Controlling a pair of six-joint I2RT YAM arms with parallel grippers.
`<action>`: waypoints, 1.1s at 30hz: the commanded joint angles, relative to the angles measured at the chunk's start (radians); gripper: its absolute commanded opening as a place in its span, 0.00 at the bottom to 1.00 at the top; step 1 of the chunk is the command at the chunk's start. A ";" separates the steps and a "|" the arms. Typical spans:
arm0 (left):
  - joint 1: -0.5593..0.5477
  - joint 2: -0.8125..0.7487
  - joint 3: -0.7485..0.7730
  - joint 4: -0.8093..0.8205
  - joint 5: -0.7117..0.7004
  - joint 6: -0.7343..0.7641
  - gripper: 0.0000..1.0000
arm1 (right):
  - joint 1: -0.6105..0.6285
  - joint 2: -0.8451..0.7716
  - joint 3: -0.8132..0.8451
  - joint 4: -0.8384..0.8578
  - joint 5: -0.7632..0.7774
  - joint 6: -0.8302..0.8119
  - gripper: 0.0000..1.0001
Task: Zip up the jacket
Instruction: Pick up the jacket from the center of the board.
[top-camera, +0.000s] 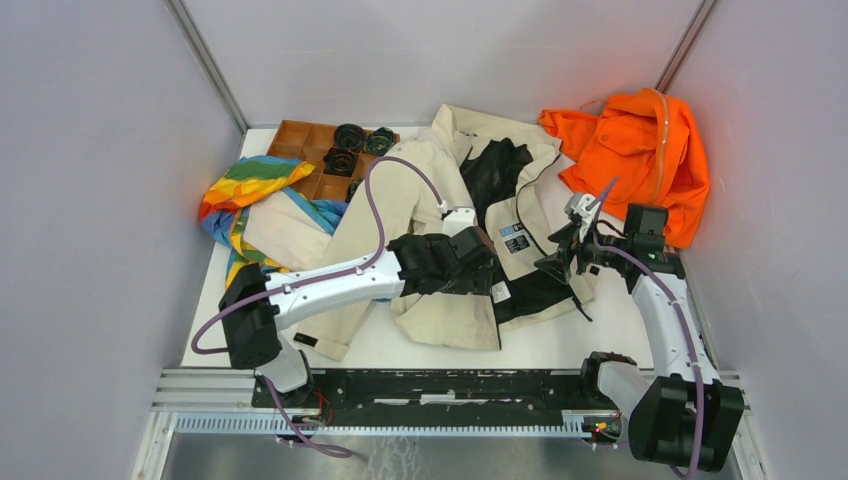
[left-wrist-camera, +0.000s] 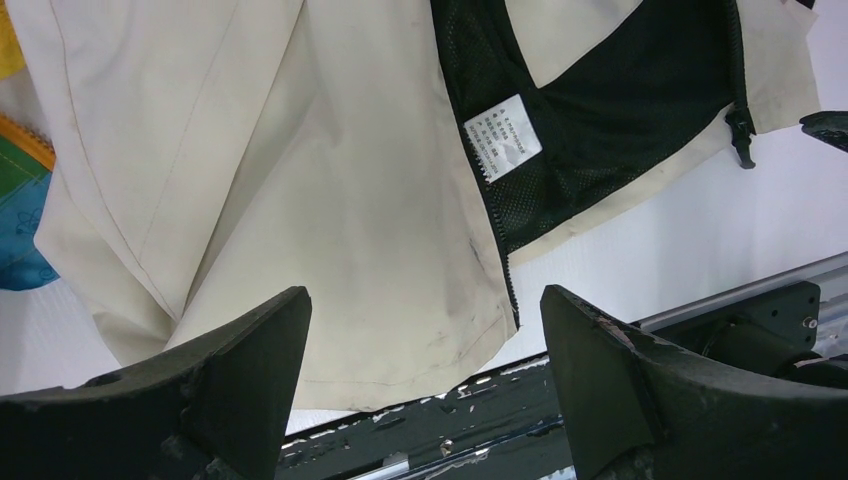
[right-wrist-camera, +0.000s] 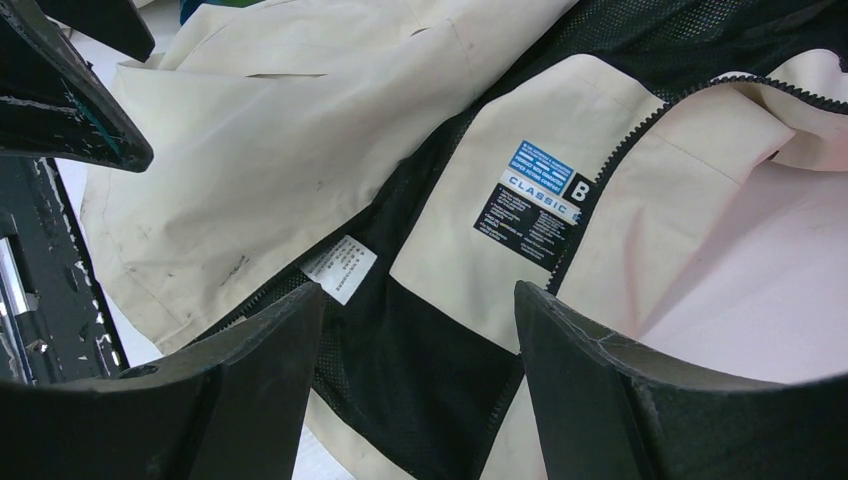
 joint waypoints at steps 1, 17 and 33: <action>-0.002 -0.014 0.028 0.015 -0.021 0.023 0.91 | 0.007 -0.010 0.008 0.026 0.000 0.016 0.76; -0.002 0.027 0.067 -0.026 0.006 0.006 0.89 | 0.014 -0.020 -0.003 0.029 -0.004 0.019 0.76; -0.002 0.026 0.087 -0.025 0.054 0.066 0.84 | 0.039 -0.018 -0.011 0.050 -0.015 0.030 0.76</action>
